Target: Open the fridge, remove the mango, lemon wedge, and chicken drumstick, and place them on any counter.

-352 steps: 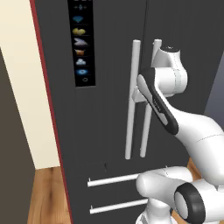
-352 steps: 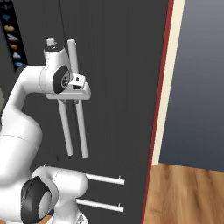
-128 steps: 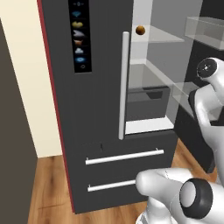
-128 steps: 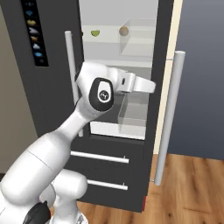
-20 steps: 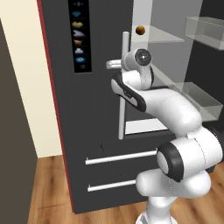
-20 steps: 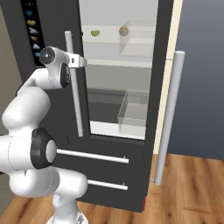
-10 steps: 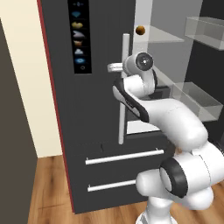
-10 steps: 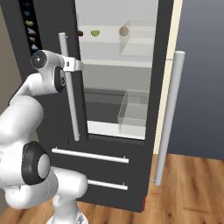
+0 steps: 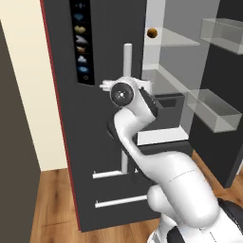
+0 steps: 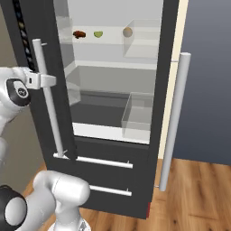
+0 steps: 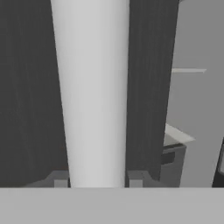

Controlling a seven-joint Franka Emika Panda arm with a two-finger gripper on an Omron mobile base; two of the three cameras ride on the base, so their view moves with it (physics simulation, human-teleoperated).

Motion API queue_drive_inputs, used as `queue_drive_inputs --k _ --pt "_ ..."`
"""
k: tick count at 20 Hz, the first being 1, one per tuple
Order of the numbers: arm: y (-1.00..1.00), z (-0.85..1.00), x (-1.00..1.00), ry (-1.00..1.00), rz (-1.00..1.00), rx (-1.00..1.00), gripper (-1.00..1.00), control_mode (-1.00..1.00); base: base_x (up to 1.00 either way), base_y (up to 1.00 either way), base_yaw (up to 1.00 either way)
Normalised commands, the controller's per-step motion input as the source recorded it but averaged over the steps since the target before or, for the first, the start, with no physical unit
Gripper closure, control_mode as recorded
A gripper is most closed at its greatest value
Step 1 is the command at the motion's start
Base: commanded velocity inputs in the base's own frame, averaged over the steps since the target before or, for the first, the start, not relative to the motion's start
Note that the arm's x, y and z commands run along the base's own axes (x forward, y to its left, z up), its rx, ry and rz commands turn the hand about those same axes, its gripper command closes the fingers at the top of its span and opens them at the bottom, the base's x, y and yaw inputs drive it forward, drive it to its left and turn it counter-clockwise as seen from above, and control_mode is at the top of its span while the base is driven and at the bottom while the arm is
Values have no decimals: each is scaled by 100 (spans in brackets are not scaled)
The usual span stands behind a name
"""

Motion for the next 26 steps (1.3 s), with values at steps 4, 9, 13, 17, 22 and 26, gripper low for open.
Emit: queue_drive_inputs --k 4,9,13,17,22,26 --pt "99 0 -100 0 -37 -6 100 -100 0 0 0" --pt "100 0 -98 0 -38 -7 100 -100 0 0 0" --pt "100 -7 -93 0 -37 -9 100 -100 0 0 0" --pt "68 -20 -37 0 -33 -8 -100 -100 0 0 0" --pt "-3 -20 -26 0 -25 -3 -100 -100 0 0 0" --pt "-18 -5 -72 -1 -13 0 -100 -100 0 0 0"
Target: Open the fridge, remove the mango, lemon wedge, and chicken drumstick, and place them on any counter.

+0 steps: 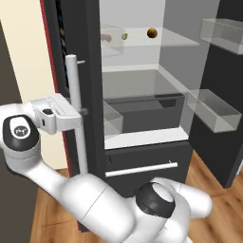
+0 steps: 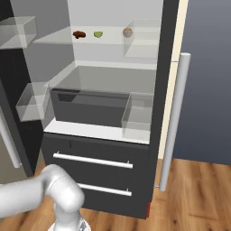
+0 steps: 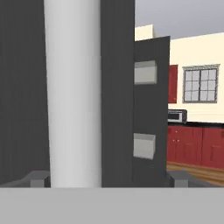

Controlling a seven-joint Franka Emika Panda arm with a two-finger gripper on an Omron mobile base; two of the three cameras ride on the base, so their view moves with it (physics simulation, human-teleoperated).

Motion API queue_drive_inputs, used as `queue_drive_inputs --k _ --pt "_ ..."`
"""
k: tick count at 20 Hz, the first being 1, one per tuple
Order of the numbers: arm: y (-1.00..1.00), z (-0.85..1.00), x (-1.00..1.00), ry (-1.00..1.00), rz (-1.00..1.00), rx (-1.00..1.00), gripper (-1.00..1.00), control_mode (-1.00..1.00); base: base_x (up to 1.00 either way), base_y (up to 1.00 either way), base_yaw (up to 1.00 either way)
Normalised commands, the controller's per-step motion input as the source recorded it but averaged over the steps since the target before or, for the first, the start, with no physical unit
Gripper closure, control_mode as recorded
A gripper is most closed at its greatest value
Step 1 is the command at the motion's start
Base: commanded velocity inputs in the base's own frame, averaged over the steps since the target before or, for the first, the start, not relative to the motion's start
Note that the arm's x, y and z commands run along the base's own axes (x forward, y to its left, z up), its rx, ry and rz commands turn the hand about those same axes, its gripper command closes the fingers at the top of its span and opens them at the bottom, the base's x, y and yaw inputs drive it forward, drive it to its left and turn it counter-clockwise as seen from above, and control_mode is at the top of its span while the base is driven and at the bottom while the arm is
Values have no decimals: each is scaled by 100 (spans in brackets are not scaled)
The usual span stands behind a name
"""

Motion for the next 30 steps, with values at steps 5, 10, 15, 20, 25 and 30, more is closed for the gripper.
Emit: queue_drive_inputs --k 5,10,15,20,25,30 --pt "-14 -21 -13 -1 -1 -2 -100 -100 0 0 0" --pt "-2 -27 -3 0 27 -4 -100 -100 0 0 0" --pt "0 -21 -10 0 58 -4 -100 -100 0 0 0" --pt "-14 8 -88 -8 29 -1 -100 -100 0 0 0" --pt "-62 8 -95 -4 20 -1 -100 -100 0 0 0" --pt "-100 -9 -31 -2 25 1 -100 -100 0 0 0"
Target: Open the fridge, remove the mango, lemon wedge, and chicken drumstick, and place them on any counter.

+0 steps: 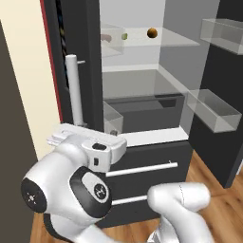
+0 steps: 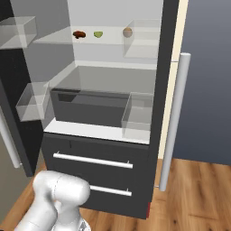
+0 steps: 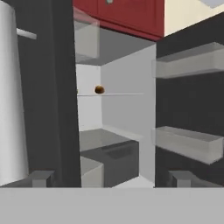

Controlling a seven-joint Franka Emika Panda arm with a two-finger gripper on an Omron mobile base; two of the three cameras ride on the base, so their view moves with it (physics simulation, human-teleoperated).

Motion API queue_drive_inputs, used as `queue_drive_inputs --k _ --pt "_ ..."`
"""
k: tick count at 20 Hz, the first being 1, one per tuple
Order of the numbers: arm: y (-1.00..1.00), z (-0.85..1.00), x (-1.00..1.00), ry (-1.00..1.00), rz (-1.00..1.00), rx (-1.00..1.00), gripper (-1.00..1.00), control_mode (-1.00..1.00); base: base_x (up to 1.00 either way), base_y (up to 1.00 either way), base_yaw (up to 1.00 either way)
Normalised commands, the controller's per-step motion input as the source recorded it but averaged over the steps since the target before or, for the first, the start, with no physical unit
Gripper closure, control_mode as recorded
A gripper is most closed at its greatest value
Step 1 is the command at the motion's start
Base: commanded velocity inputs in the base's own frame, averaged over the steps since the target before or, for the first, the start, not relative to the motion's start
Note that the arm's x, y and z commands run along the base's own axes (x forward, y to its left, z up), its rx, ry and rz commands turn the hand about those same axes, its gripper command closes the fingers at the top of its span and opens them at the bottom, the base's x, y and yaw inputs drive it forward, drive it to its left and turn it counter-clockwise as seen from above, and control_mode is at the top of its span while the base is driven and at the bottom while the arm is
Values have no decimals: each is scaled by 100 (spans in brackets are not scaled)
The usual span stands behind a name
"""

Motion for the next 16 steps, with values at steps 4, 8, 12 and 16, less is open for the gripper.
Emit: queue_drive_inputs --k 4,8,12,16 --pt "-86 14 -56 0 30 1 -100 -100 0 0 0" --pt "-61 36 -62 4 38 0 -100 -100 0 0 0" --pt "-86 5 9 2 48 0 -100 -100 0 0 0" --pt "-94 0 44 14 38 2 -100 -100 0 0 0"
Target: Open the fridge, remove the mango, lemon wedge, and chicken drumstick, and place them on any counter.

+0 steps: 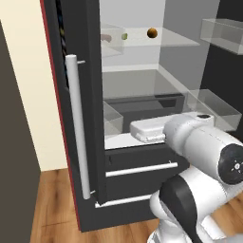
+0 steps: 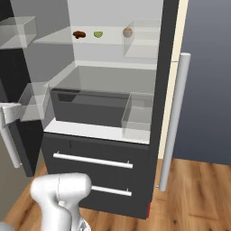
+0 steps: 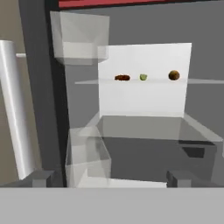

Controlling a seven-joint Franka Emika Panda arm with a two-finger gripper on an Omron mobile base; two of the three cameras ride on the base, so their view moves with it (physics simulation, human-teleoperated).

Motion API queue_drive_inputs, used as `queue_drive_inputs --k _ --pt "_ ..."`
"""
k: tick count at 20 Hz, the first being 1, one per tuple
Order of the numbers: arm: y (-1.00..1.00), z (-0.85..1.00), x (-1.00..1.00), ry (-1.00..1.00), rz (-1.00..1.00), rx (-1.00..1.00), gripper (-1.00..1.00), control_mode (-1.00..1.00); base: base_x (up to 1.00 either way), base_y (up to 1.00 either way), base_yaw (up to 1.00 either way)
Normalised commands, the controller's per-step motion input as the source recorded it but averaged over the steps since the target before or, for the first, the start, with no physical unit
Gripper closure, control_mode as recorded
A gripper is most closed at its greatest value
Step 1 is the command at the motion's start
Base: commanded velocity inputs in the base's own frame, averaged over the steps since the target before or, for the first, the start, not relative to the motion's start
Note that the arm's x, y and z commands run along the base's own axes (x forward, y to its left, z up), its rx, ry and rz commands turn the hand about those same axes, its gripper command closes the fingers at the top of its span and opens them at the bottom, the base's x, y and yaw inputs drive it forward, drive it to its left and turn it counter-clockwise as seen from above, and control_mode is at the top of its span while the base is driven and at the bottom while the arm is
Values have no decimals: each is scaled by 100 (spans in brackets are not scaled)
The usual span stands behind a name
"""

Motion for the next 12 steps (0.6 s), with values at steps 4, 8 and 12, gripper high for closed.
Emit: queue_drive_inputs --k 4,8,12 --pt "-96 1 9 6 47 5 -100 -100 0 0 0" --pt "-42 34 43 8 29 5 -100 -100 0 0 0" --pt "-8 13 69 2 14 -1 -100 -100 0 0 0"
